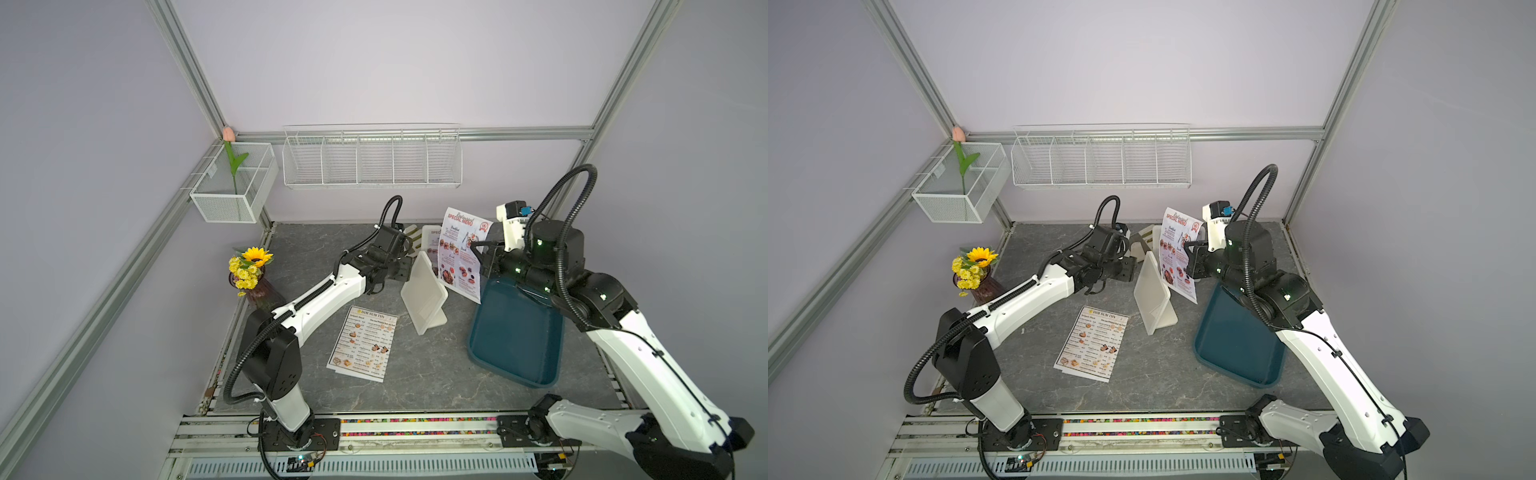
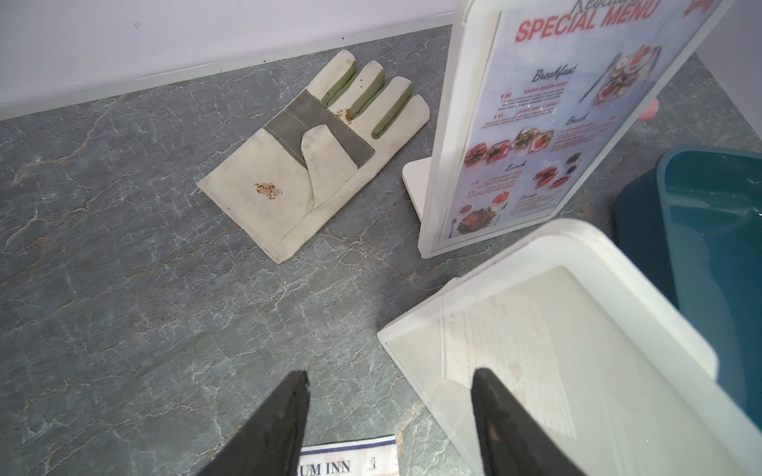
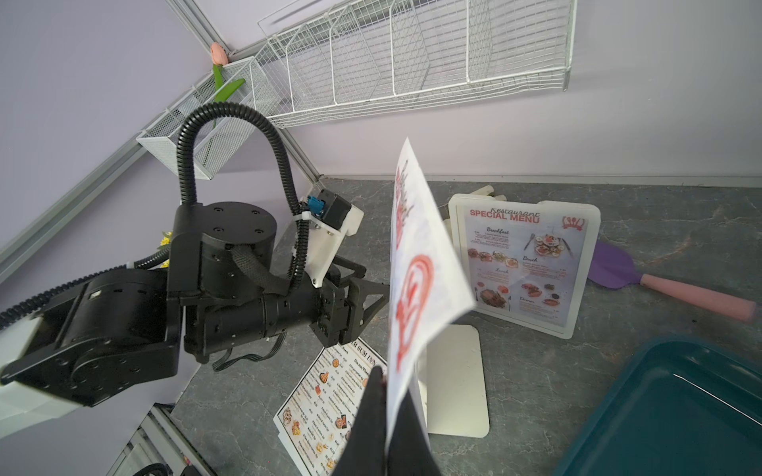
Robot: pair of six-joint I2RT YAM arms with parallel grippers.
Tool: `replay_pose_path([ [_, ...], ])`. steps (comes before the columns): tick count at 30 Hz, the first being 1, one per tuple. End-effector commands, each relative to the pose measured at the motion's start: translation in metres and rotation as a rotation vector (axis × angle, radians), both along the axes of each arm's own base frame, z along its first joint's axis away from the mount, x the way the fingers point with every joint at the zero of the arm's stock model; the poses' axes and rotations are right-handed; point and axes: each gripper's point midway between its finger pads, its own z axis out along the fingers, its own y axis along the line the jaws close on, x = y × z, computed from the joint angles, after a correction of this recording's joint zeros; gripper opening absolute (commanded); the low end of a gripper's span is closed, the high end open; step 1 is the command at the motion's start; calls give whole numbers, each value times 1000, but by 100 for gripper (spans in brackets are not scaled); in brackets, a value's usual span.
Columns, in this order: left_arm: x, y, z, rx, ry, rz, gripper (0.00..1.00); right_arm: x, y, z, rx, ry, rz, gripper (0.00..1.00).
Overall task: Replace the menus in the menu holders
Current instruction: Insert the menu into the menu holder.
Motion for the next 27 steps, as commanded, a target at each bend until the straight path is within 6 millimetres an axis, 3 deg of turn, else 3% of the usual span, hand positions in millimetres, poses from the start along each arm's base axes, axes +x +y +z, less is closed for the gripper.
replay_pose_path([
  [1, 0, 1, 9, -24, -12, 7, 65, -1, 0, -3, -2, 3, -4, 7],
  [10, -2, -1, 10, -30, -10, -6, 65, 5, 0, -13, -31, 21, -17, 7],
  [18, -4, -1, 13, -34, -13, -17, 65, 12, -14, -11, -71, 2, -70, 7],
  [27, -10, -9, 20, -61, -13, -80, 65, 22, 3, -40, -114, 79, 14, 7],
])
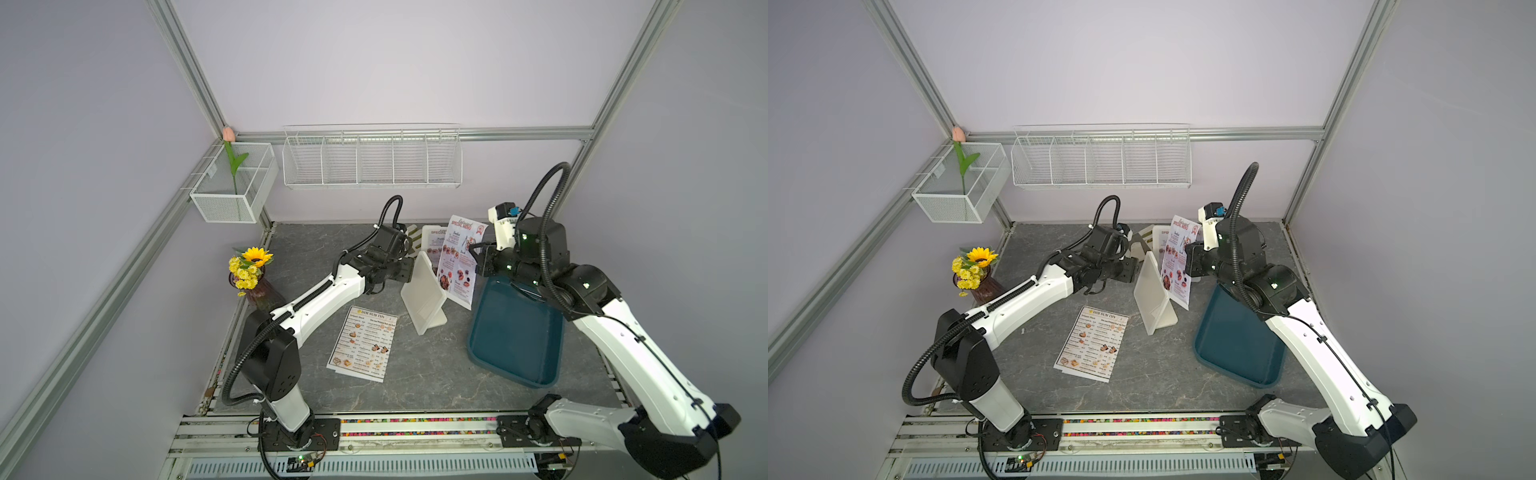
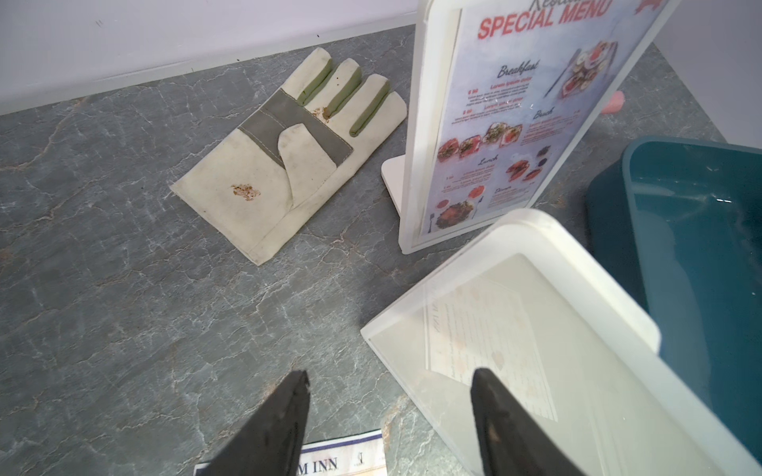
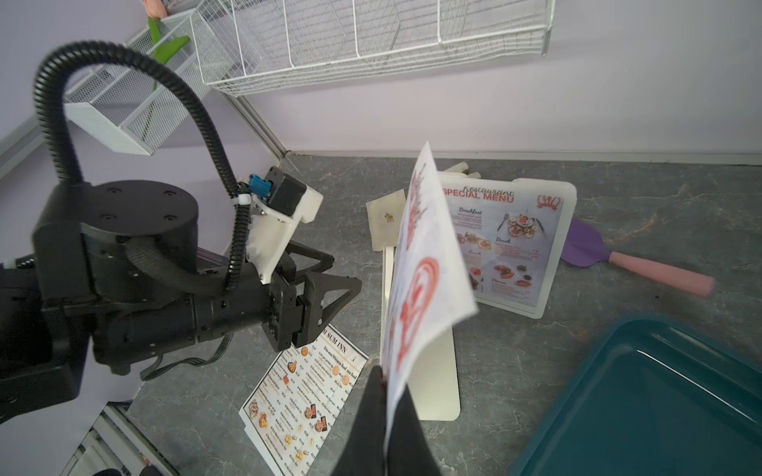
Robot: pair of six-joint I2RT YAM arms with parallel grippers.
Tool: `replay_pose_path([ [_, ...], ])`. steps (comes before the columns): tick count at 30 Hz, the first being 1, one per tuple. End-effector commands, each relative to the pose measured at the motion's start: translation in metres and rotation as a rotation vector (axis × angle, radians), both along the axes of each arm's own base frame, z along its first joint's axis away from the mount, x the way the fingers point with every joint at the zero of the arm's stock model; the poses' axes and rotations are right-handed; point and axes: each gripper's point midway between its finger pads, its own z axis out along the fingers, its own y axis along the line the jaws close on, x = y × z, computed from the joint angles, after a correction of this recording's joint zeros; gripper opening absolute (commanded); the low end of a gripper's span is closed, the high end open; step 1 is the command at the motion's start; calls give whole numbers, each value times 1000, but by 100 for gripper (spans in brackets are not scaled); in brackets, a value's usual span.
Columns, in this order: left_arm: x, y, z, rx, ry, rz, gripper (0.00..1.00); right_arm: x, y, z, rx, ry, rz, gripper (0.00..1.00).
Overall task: Replace the menus in the menu holders
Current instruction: Insert the menu into the menu holder.
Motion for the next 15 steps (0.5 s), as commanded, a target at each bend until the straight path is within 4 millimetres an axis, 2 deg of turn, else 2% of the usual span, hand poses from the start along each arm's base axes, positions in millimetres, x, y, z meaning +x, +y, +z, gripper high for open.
replay_pose_path([
  [1, -3, 0, 19, -31, -30, -23, 65, 2, 5, -4, -14, 2, 32, 7],
  [6, -6, 2, 27, -33, -35, -22, 65, 11, 12, -1, -10, -56, 55, 7],
  [15, -17, 9, 52, -65, -60, -33, 65, 26, 28, -5, -30, -135, 116, 6],
])
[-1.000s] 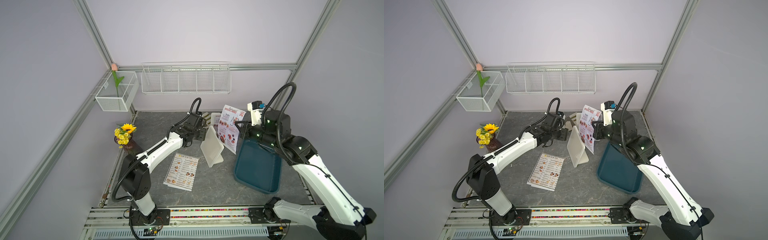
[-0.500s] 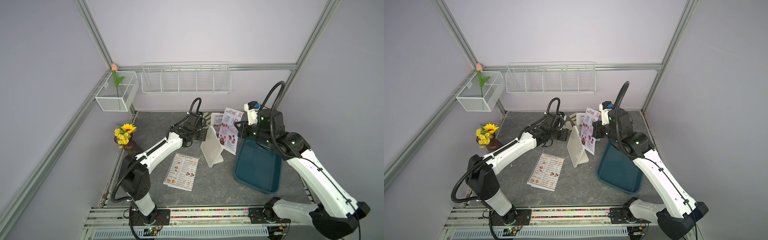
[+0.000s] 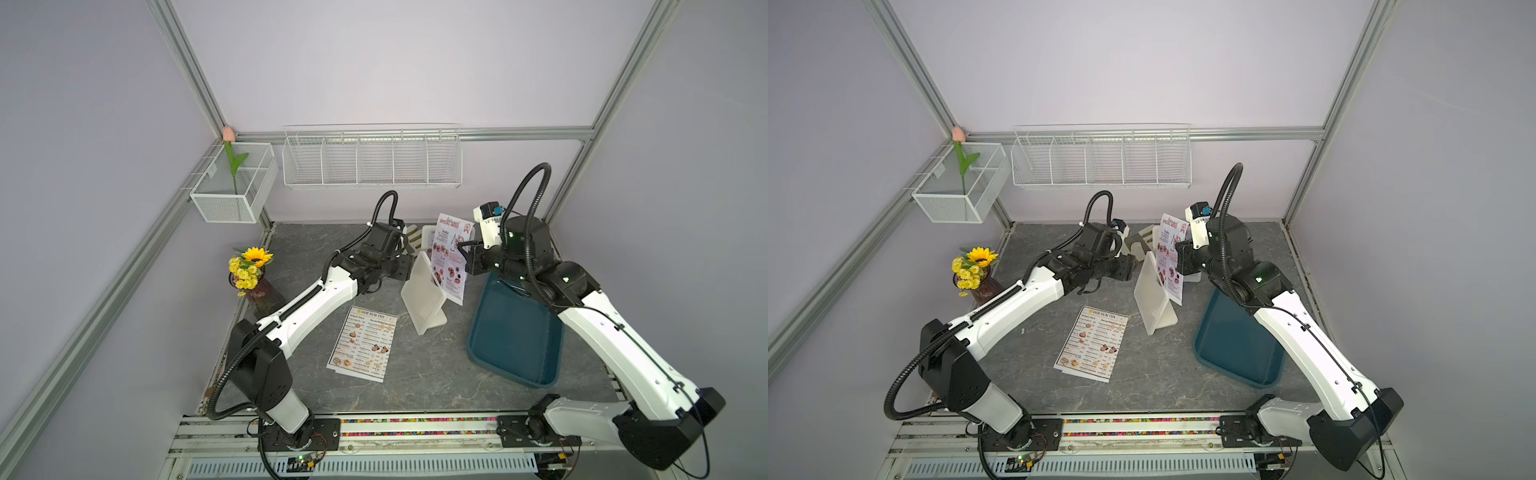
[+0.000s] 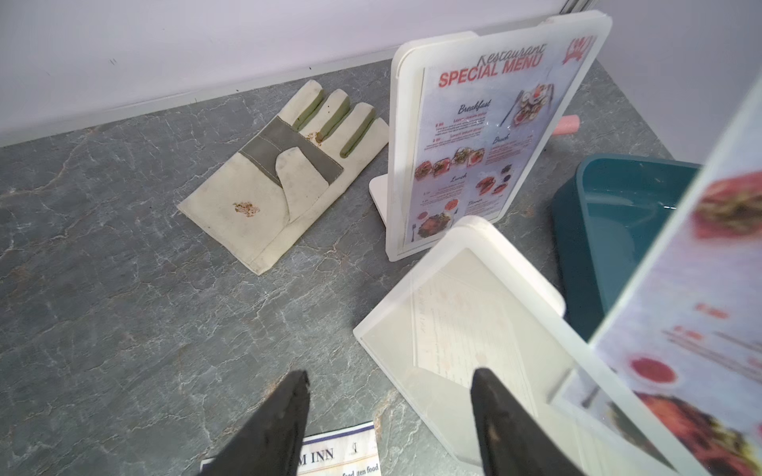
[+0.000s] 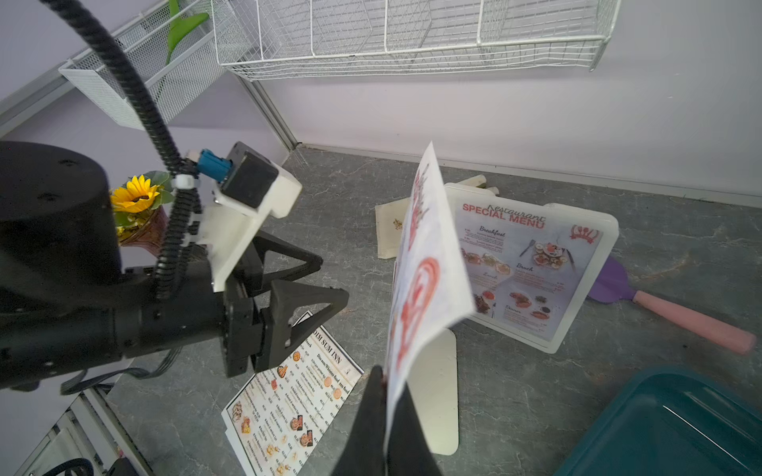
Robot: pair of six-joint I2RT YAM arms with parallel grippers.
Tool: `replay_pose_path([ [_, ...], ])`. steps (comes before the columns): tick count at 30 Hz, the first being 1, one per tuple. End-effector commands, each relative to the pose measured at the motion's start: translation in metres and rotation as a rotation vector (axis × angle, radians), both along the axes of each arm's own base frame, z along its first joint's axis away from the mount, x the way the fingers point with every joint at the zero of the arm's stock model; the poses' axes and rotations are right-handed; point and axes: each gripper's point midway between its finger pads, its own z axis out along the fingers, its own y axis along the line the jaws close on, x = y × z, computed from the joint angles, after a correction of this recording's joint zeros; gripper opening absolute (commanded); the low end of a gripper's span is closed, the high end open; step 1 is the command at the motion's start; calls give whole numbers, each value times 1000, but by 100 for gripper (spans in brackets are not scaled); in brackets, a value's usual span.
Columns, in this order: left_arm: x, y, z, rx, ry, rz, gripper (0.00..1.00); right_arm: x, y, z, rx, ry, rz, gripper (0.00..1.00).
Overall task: Replace the menus in the menu holders
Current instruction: Insert the menu into the menu holder.
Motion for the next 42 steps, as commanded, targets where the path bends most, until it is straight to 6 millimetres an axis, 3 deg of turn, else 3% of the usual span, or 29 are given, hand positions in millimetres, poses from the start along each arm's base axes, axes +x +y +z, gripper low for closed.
replay_pose_path([
  [1, -6, 4, 21, -21, -19, -13, 65, 10, 9, 3, 1, -68, 37, 7],
  [18, -10, 11, 60, -73, -88, 8, 65, 27, 23, -8, 54, -209, 55, 7],
  [22, -10, 11, 61, -77, -86, 10, 65, 29, 26, -15, 58, -216, 61, 7],
  [31, -5, 6, 59, -72, -81, 8, 65, 30, 16, -6, 29, -290, 25, 7],
  [35, -4, 4, 58, -74, -78, 5, 65, 30, 15, -10, 9, -299, 28, 7],
  [42, -1, 2, 62, -78, -87, 4, 65, 19, 17, -16, 43, -328, 53, 7],
])
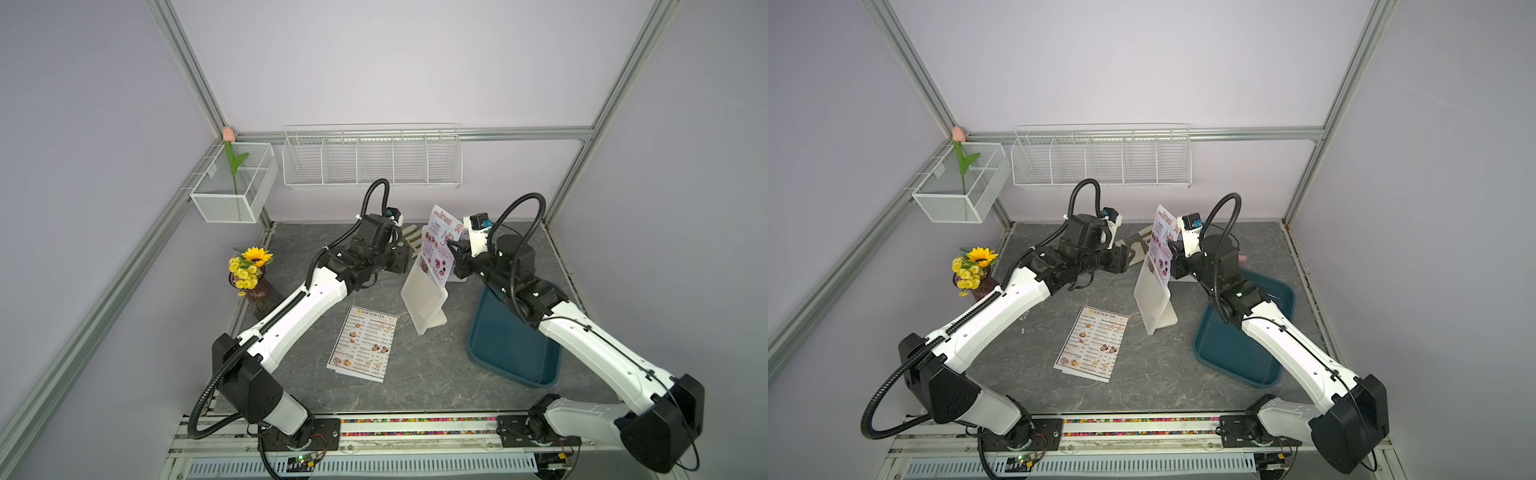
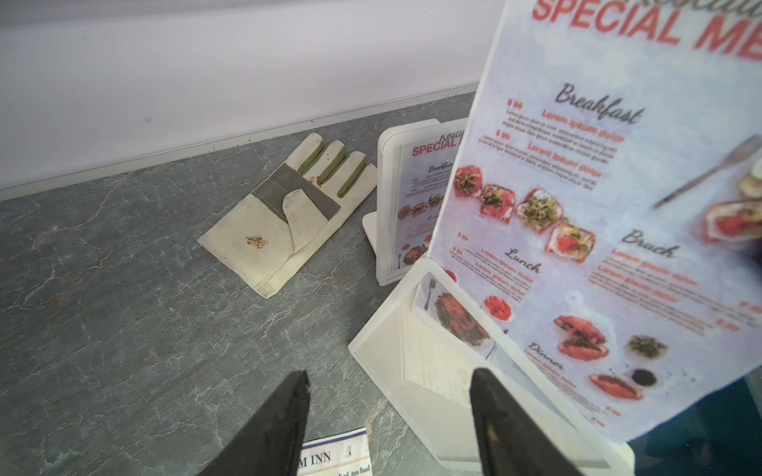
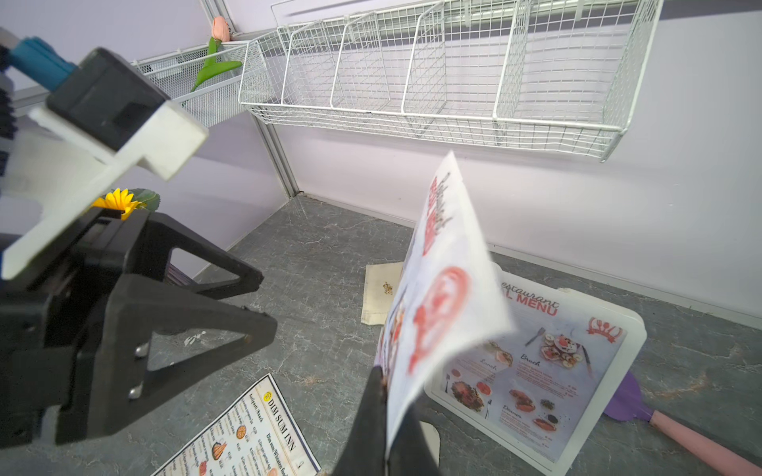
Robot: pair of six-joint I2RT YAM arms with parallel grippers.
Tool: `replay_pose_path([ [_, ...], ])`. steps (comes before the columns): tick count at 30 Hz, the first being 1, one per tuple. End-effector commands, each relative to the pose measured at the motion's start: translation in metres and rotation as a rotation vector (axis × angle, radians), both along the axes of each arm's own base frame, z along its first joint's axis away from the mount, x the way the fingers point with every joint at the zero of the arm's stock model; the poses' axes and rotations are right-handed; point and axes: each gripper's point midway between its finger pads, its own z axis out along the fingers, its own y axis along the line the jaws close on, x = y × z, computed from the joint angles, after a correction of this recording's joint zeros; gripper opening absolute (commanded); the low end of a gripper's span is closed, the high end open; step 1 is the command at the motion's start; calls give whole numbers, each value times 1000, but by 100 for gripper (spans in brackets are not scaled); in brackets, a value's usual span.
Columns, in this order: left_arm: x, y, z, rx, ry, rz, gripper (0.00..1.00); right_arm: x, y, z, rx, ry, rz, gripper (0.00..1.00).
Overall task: Replace the menus in the menu holders
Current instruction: Insert the menu into the menu holder.
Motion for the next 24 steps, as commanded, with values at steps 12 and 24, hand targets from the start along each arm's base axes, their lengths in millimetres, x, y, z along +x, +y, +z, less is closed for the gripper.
replay_pose_path([
  [12, 8, -2, 12, -9, -23, 10, 65, -30, 8, 13, 48, -10, 100, 12],
  [24, 5, -1, 11, -13, -22, 10, 65, -44, 5, 1, 15, 40, 88, 11],
])
